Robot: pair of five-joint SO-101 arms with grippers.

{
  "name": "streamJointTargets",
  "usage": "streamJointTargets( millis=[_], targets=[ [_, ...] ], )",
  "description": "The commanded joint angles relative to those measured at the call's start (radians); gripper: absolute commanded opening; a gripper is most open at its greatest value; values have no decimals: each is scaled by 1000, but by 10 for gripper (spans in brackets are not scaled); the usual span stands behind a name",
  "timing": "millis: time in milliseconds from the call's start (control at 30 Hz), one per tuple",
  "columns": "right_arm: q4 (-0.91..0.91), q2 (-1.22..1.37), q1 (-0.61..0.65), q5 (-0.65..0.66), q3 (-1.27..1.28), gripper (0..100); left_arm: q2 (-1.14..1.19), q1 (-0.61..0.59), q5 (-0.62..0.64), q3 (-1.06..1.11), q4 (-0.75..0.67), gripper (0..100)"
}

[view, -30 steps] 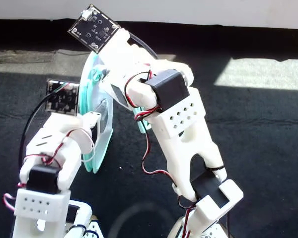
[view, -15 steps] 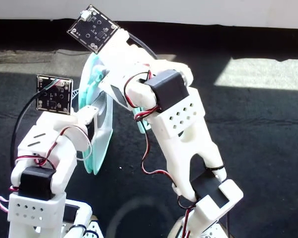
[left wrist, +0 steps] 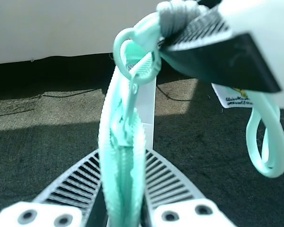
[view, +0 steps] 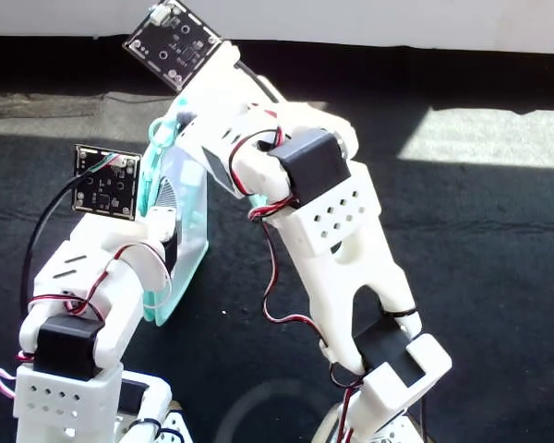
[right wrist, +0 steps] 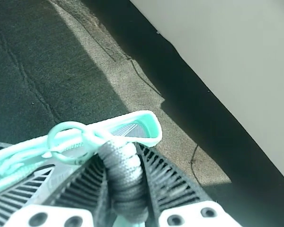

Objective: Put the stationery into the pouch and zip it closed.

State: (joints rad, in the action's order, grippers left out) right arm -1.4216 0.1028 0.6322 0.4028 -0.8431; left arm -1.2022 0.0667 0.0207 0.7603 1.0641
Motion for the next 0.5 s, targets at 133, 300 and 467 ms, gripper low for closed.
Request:
streamJointTargets(
  millis=[133, 300, 467],
  targets=[
    [47, -35, -101, -6, -28, 6, -7, 2, -3, -33, 12, 21],
    [-19, -38, -94, -6, -28, 6, -10, 1, 0, -39, -12, 93],
    [-107, -44, -38, -8, -39, 6, -4, 1, 0, -35, -69, 98]
  ],
)
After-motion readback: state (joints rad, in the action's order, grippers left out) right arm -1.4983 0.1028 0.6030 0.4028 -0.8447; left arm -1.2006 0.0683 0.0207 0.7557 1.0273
